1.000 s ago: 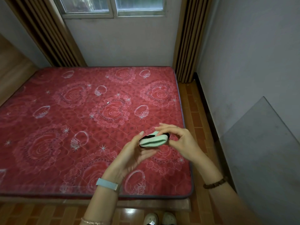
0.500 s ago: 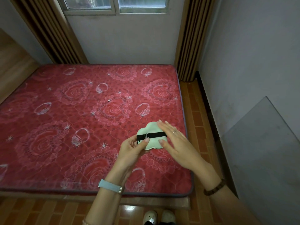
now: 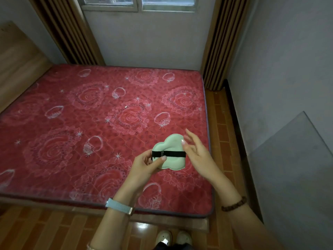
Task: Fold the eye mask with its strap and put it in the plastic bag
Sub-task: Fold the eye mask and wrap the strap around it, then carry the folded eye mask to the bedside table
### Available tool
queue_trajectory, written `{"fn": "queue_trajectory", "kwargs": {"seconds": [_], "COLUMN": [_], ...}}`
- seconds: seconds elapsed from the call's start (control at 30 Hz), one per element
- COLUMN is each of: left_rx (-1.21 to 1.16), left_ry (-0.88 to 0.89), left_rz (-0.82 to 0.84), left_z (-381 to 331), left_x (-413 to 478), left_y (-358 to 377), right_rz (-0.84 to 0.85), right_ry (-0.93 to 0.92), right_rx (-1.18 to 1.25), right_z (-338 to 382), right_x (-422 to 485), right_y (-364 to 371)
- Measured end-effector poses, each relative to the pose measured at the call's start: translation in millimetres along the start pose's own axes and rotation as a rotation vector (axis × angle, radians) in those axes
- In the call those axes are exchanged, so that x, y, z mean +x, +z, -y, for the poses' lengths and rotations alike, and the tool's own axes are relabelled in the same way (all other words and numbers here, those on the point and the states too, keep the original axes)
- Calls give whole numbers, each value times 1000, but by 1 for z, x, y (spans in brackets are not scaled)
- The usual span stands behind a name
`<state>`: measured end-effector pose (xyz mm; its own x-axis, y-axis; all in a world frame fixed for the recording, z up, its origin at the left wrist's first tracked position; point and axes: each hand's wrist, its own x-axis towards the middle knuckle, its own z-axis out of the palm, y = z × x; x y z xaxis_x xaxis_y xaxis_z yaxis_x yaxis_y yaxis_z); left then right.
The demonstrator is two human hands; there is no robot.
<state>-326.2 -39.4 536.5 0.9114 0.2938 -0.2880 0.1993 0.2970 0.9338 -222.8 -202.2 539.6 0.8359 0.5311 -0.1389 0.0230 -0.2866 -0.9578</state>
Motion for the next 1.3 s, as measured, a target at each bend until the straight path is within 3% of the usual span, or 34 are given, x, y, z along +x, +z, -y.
{"fn": "queue_trajectory", "kwargs": {"seconds": [0.07,0.17,0.43,0.67,1.3], "left_rx": [-16,-2,-49,-80,-278], "left_ry": [-22,-44,-55,-27,102], "left_rz": [12,-22,-485,-769,-1046], "left_z": [4,14,49,54,55], "left_x": [-6,-17,-65,-124,-311], "left_y": [-5,-17,-68,-123,-352], "right_rz": [77,180,446,613,832], "right_ry": [52,48,47,-9,-177], "right_rx": [111,90,-11,-80,-62], "right_z": [1,-2,-16,-2,74], "right_x": [5,13,23,14,-82], "right_y": [5,16,88,178,480]}}
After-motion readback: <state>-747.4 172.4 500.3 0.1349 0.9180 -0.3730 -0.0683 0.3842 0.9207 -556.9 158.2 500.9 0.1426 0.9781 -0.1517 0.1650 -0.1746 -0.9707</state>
